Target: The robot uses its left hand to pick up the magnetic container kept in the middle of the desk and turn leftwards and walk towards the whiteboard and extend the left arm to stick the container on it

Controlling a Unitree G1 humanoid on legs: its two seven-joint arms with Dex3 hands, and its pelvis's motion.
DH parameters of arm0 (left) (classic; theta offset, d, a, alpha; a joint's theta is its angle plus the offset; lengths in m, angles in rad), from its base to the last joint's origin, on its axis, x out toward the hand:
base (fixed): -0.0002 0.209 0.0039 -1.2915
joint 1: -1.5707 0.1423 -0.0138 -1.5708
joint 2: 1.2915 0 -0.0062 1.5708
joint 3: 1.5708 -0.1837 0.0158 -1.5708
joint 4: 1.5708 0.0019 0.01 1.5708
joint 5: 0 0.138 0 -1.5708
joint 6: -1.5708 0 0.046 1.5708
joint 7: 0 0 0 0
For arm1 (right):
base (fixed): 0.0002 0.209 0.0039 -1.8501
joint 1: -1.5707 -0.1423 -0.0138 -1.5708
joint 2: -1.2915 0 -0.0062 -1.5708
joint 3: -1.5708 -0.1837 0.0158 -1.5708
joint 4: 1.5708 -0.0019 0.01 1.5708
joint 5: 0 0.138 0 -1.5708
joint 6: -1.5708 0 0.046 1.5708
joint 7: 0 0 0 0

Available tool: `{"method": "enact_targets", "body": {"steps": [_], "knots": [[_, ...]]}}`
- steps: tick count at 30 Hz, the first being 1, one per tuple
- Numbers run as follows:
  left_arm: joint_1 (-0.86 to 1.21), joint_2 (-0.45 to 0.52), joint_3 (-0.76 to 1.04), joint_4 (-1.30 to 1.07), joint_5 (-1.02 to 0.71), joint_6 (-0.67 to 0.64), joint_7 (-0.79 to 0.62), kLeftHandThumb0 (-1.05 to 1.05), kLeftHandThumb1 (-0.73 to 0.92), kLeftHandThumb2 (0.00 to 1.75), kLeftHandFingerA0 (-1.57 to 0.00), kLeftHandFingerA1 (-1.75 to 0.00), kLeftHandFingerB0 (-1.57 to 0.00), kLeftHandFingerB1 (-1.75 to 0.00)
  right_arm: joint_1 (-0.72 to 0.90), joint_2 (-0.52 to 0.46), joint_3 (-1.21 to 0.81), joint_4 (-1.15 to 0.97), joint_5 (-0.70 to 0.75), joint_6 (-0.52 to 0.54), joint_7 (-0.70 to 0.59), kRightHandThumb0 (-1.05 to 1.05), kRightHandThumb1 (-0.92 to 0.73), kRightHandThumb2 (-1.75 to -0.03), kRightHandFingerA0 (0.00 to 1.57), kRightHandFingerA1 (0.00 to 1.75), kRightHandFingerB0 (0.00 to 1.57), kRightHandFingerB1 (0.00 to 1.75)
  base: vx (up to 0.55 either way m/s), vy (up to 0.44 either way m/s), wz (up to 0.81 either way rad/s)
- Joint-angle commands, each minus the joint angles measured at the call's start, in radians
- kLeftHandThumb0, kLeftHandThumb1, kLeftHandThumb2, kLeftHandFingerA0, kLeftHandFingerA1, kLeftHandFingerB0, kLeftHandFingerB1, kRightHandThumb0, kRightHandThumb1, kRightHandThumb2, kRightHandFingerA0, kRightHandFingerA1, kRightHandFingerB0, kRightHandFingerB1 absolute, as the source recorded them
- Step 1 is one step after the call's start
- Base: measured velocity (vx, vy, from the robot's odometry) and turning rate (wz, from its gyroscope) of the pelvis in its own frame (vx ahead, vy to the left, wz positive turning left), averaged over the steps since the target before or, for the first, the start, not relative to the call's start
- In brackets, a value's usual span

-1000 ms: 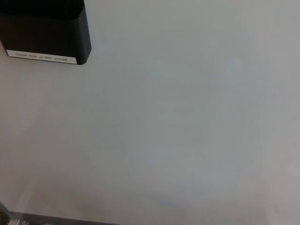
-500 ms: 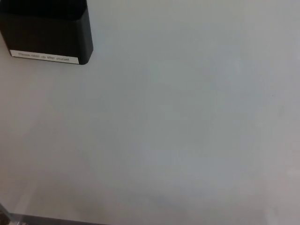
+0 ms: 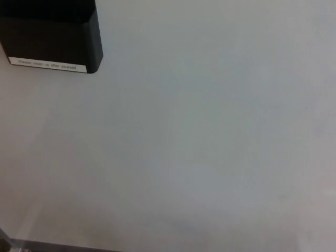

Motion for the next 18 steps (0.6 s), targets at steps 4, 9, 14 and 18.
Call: {"method": "enact_targets", "body": {"steps": [4,9,14,18], "knots": [[-0.042,0.034,-0.033,0.094,-0.121,-0.251,-0.059,-0.09,0.62,0.75,-1.23,-0.75,-1.01,-0.55,-0.026,0.008,0.008,0.0,0.002,0.056,0.033,0.03,-0.6,-0.85,0.98,0.64,0.72,0.53,0.0,0.0,0.0],[-0.05,0.043,-0.057,0.106,-0.134,-0.269,-0.055,-0.12,0.66,0.66,-1.17,-0.73,-1.0,-0.55,-0.033,0.006,0.024,0.0,-0.013,0.08,0.013,0.01,-0.61,-0.79,1.02,0.73,0.76,0.54,0.0,0.0,0.0],[-0.072,0.048,-0.057,0.149,-0.175,-0.309,-0.081,-0.17,0.68,0.62,-1.19,-0.67,-1.0,-0.54,-0.04,0.002,0.042,0.005,-0.028,0.097,-0.012,0.0,-0.6,-0.84,1.02,0.69,0.78,0.56,0.0,0.0,0.0],[-0.077,0.048,-0.075,0.174,-0.178,-0.318,-0.052,-0.14,0.68,0.63,-1.17,-0.69,-0.99,-0.55,-0.037,0.007,0.049,0.003,-0.029,0.099,-0.015,-0.02,-0.62,-0.79,0.99,0.66,0.78,0.52,0.0,0.0,0.0]]}}
